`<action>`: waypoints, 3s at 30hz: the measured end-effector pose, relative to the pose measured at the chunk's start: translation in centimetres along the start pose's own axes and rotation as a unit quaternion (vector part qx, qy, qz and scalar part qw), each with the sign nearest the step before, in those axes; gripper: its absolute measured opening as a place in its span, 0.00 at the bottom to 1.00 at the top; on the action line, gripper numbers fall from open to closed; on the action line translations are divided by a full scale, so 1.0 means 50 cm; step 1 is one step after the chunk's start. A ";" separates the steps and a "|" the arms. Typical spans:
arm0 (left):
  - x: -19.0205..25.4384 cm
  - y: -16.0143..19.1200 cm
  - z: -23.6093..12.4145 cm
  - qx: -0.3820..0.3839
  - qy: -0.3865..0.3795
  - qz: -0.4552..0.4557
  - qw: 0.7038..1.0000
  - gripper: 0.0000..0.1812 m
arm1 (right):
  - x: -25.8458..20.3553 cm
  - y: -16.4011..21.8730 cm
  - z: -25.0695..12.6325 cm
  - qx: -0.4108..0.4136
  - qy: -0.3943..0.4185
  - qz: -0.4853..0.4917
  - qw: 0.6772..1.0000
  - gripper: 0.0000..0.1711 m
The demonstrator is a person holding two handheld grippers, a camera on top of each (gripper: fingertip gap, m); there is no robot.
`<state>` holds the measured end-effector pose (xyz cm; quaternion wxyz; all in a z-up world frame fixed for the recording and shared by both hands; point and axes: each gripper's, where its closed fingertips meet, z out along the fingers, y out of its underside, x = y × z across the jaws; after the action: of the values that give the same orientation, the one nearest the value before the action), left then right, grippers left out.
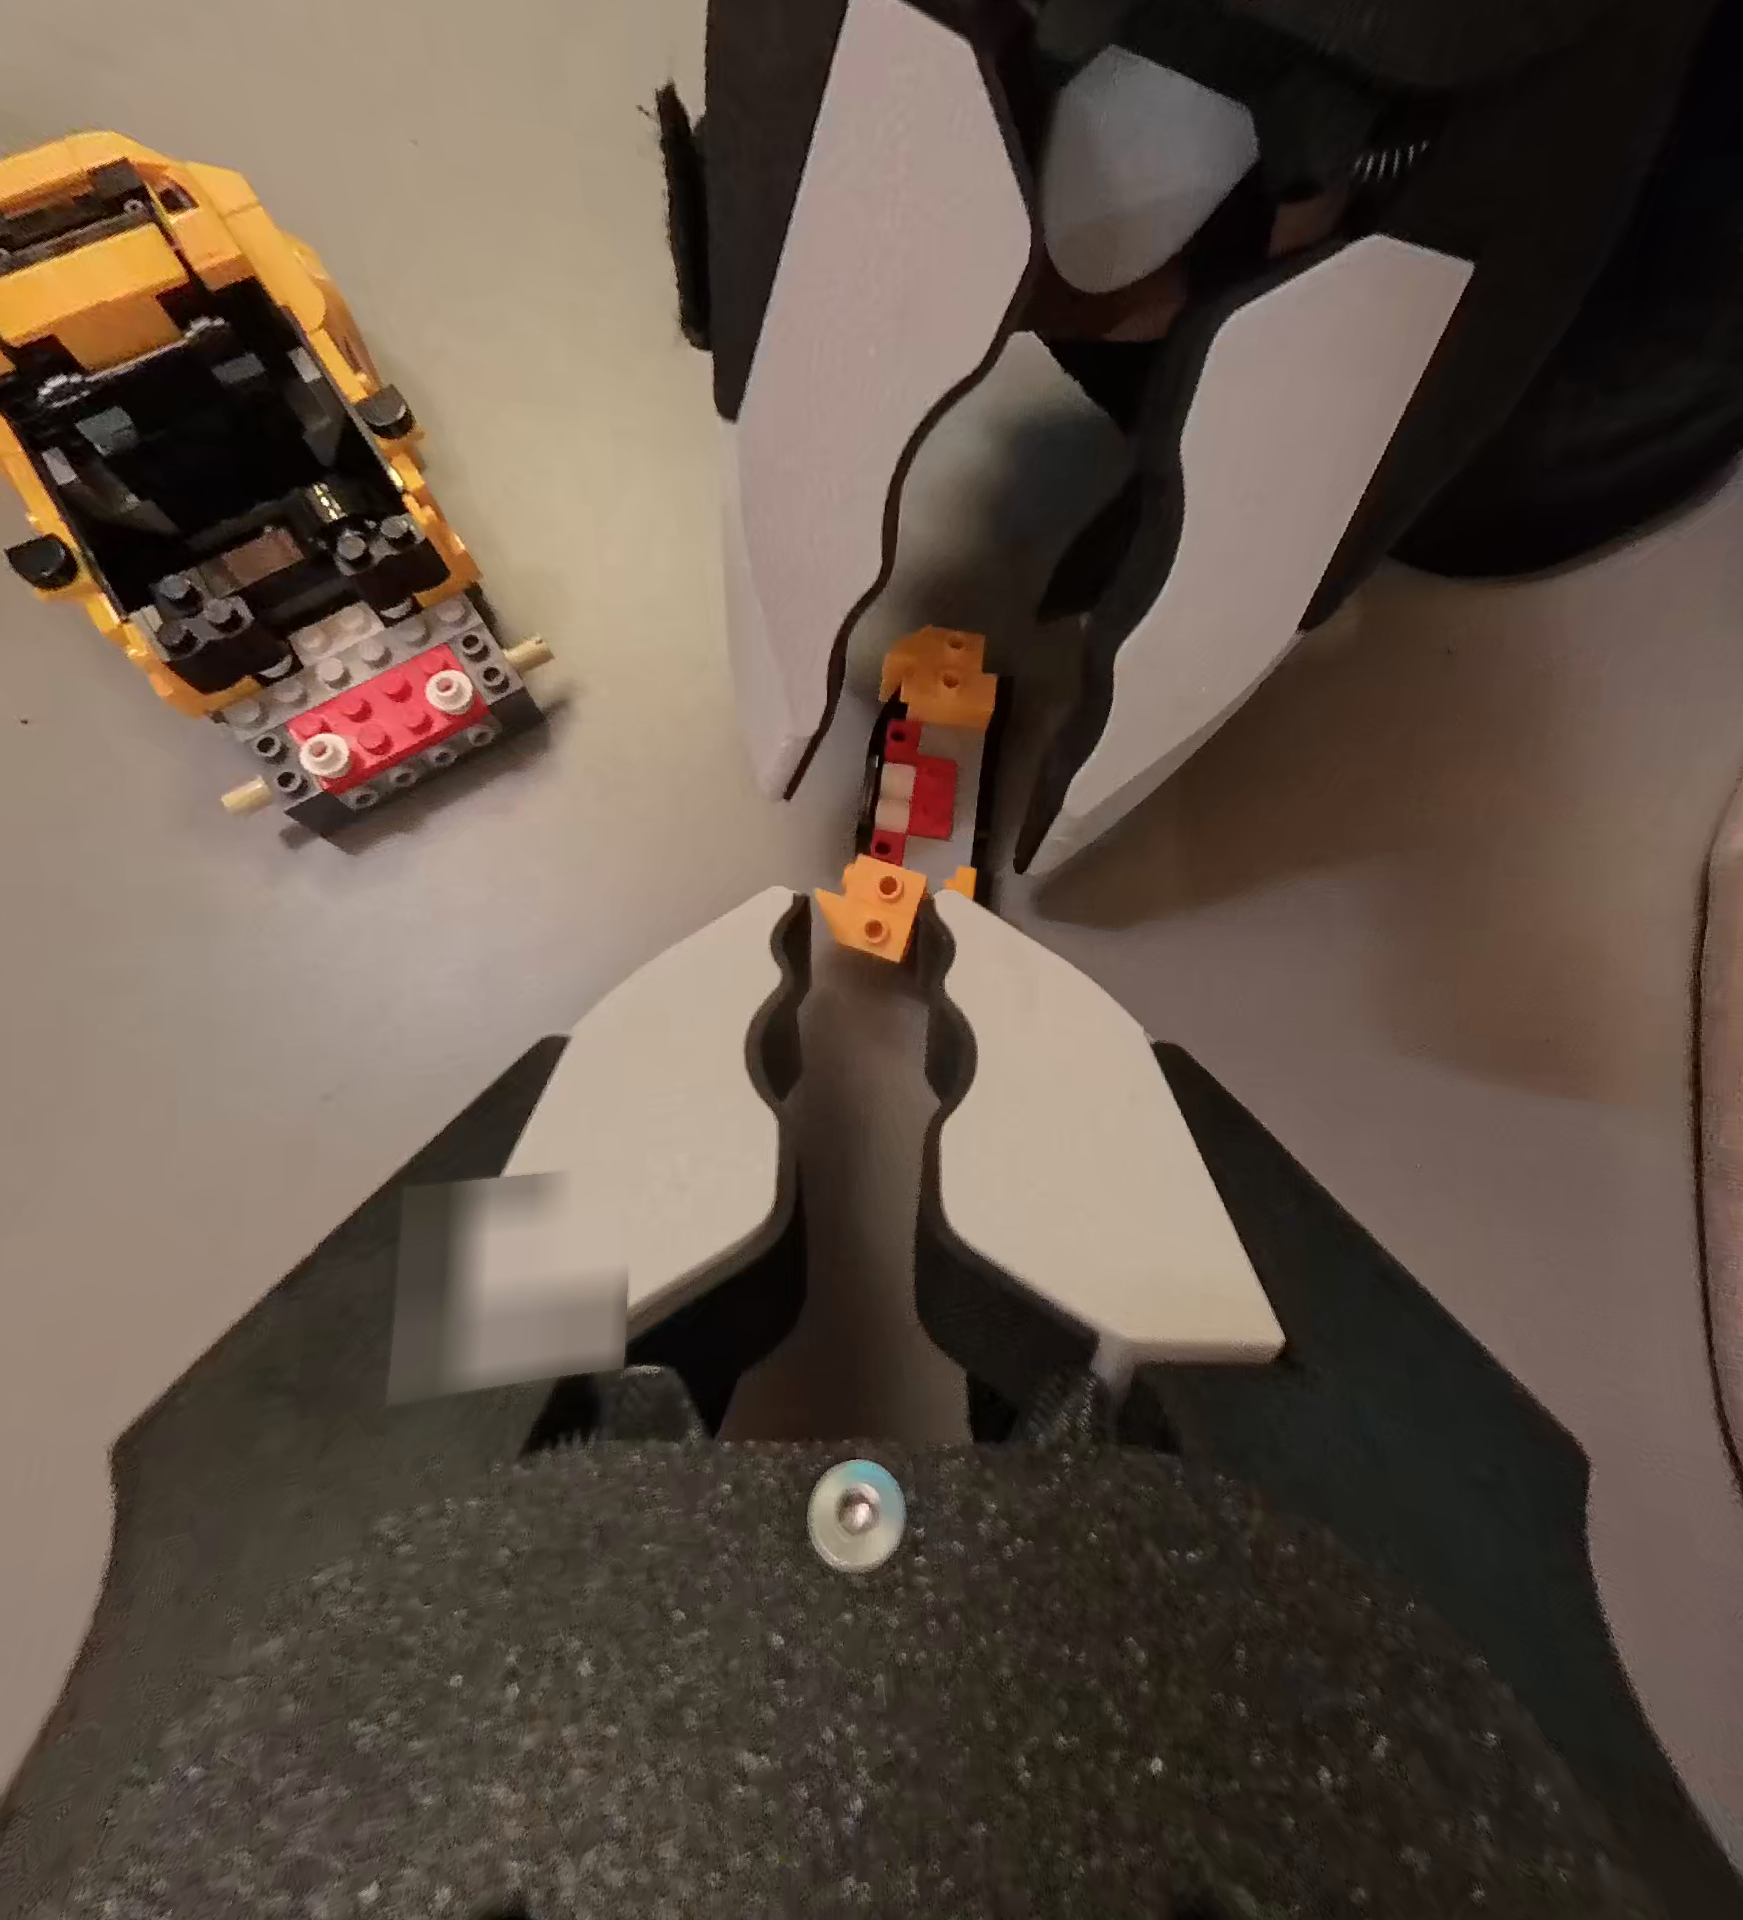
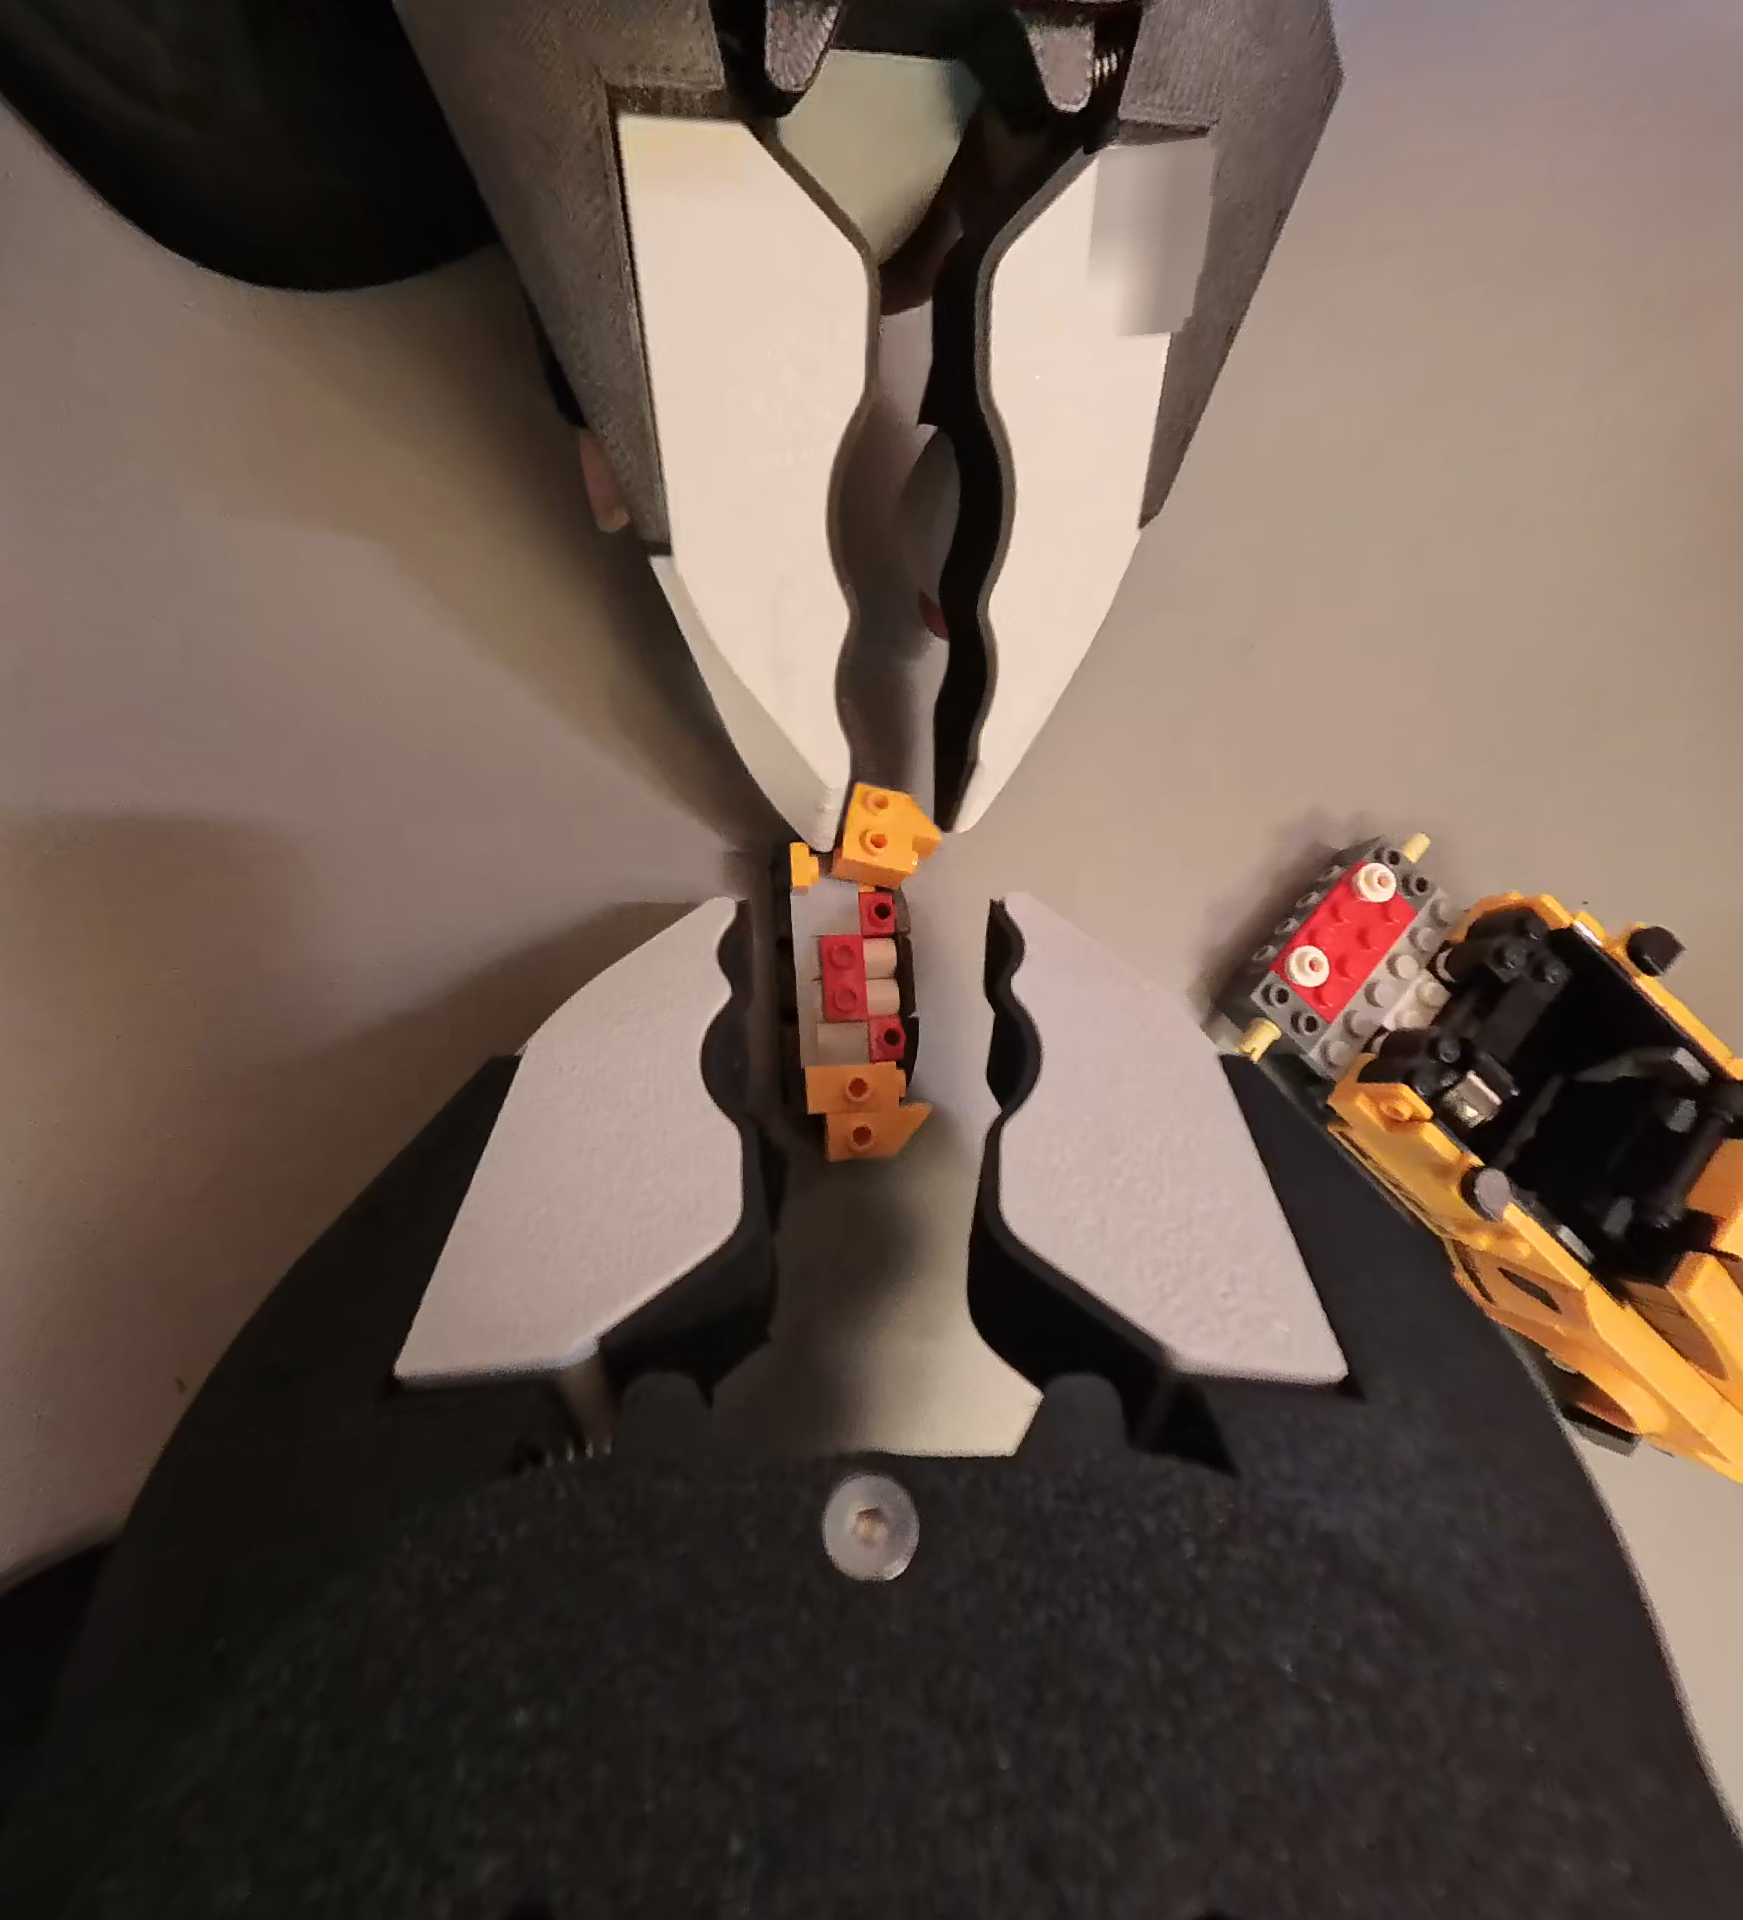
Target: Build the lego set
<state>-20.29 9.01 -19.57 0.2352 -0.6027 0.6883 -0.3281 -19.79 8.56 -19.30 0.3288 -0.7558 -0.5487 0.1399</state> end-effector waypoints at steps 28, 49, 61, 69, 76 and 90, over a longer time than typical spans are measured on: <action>0.024 0.004 0.018 -0.002 -0.017 0.042 0.999 0.16 | -0.011 0.044 -0.006 -0.036 -0.033 0.024 0.998 0.18; 0.011 0.001 -0.004 0.033 -0.007 0.024 0.999 0.06 | -0.007 0.046 -0.007 -0.034 -0.032 0.033 0.998 0.17; 0.017 0.003 0.000 0.022 -0.022 0.029 0.999 0.06 | -0.008 0.045 -0.007 -0.036 -0.031 0.035 0.998 0.16; 0.016 0.002 -0.003 0.028 -0.018 0.031 0.999 0.13 | -0.007 0.038 -0.015 -0.022 -0.031 0.028 0.999 0.19; 0.022 0.004 0.002 0.026 -0.012 0.039 0.999 0.12 | -0.007 0.036 -0.017 -0.018 -0.033 0.028 0.999 0.19; 0.019 0.008 0.003 0.022 -0.015 0.041 0.999 0.13 | -0.004 0.014 -0.017 0.013 -0.025 0.028 0.999 0.19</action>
<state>-20.60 8.07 -19.88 0.2722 -0.5733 0.7016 -0.3240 -18.86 7.95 -19.16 0.3207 -0.7629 -0.5334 0.1750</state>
